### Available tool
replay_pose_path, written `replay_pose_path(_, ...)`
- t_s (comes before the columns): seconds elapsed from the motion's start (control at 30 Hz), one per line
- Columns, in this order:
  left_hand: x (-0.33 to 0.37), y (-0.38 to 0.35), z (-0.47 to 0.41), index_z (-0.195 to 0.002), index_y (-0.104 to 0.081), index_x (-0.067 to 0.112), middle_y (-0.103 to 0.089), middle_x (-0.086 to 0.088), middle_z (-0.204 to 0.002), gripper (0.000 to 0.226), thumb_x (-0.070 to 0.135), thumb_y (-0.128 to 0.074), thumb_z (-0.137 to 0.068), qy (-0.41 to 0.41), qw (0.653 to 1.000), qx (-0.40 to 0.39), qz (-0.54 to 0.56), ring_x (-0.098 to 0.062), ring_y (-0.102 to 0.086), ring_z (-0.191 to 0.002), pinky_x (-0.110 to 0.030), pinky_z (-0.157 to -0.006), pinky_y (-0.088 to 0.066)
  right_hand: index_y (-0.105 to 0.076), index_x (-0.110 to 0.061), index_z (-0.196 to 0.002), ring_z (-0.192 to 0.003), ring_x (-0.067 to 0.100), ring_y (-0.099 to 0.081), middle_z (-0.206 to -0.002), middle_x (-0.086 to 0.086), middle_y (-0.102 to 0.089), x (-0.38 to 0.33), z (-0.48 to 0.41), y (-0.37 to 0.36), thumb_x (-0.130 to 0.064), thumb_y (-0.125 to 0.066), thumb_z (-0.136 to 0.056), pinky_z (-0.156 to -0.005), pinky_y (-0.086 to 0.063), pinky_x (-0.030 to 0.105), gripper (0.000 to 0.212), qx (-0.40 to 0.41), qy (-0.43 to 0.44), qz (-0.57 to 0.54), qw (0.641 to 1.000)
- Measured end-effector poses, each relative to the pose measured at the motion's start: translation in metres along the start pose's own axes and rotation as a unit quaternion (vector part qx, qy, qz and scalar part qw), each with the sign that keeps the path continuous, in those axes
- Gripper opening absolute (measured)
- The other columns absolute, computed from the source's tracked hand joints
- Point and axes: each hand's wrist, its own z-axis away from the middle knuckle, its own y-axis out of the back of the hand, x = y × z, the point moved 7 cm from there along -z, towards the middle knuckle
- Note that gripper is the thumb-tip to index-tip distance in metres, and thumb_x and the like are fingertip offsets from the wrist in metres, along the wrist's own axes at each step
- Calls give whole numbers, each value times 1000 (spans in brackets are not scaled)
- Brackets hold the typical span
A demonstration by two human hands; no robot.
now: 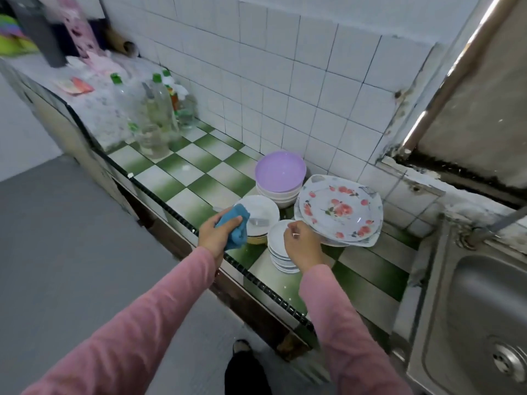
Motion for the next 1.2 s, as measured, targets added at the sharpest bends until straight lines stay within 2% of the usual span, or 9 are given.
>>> replay_pose_path(0.13,22,4,-47,-114,-65,17,-68,-11,-110,31,11,-73,-85,-1,1000,3,-10,-26,-65,-96,-36,-82,-56,-59,-11,-132,-120,24,-57,-131,7,-62,-16,-50,-17,-18,-47,-102,-99,-42,31,33,5,-16,6,1000)
replay_pose_path(0.27,34,2,-85,-117,-65,13,-67,-12,-110,34,10,-73,-85,13,1000,11,-10,-24,-64,-91,-31,-74,-57,-61,-7,-115,-104,26,-55,-110,11,-59,-27,-91,-36,-14,-47,-99,-89,-39,29,23,-8,-35,2,999)
replay_pose_path(0.37,33,0,-109,-122,-65,12,-67,-13,-113,40,15,-75,-84,27,999,9,-18,-27,-64,-97,-33,-72,-58,-56,-9,-135,-124,30,-54,-136,11,-58,-31,-112,-52,-17,-47,-100,-101,-40,32,37,-29,-64,13,997)
replay_pose_path(0.57,37,-3,-149,-114,-69,17,-68,-14,-115,36,20,-79,-80,62,998,-2,-25,-34,-65,-105,-46,-90,-57,-55,-6,-137,-126,30,-54,-140,13,-57,-25,-138,-82,-22,-49,-102,-102,-42,33,38,-59,-131,38,989)
replay_pose_path(0.83,47,-16,-192,-105,-68,16,-70,-15,-108,25,15,-77,-82,83,992,-68,-62,-24,-68,-85,-33,-72,-59,-48,-10,-142,-125,32,-53,-139,13,-55,-21,-142,-140,-35,-43,-104,-108,-40,43,46,-76,-205,68,973)
replay_pose_path(0.93,51,-22,-205,-112,-68,16,-70,-13,-113,29,12,-75,-84,86,985,-116,-92,-27,-68,-96,-40,-88,-57,-39,-10,-145,-127,33,-51,-141,14,-52,-25,-142,-147,-37,-40,-105,-106,-39,44,48,-54,-240,63,967)
replay_pose_path(1.0,55,-24,-212,-107,-69,20,-69,-13,-115,25,11,-74,-84,84,980,-140,-113,-30,-66,-104,-45,-95,-54,-35,-10,-146,-130,33,-49,-144,14,-48,-24,-141,-151,-36,-39,-105,-106,-38,44,49,-37,-269,56,961)
replay_pose_path(1.07,57,-24,-220,-102,-69,22,-68,-15,-116,24,8,-74,-83,80,976,-160,-122,-30,-65,-105,-44,-96,-53,-36,-8,-144,-131,32,-47,-145,13,-47,-22,-141,-158,-33,-42,-105,-106,-38,40,46,-20,-296,44,954)
replay_pose_path(1.2,57,-22,-231,-112,-67,19,-66,-14,-120,32,9,-75,-83,90,964,-204,-146,-30,-63,-110,-46,-99,-52,-36,-7,-143,-129,30,-50,-142,12,-50,-24,-138,-165,-23,-52,-101,-104,-40,37,48,23,-336,-6,942)
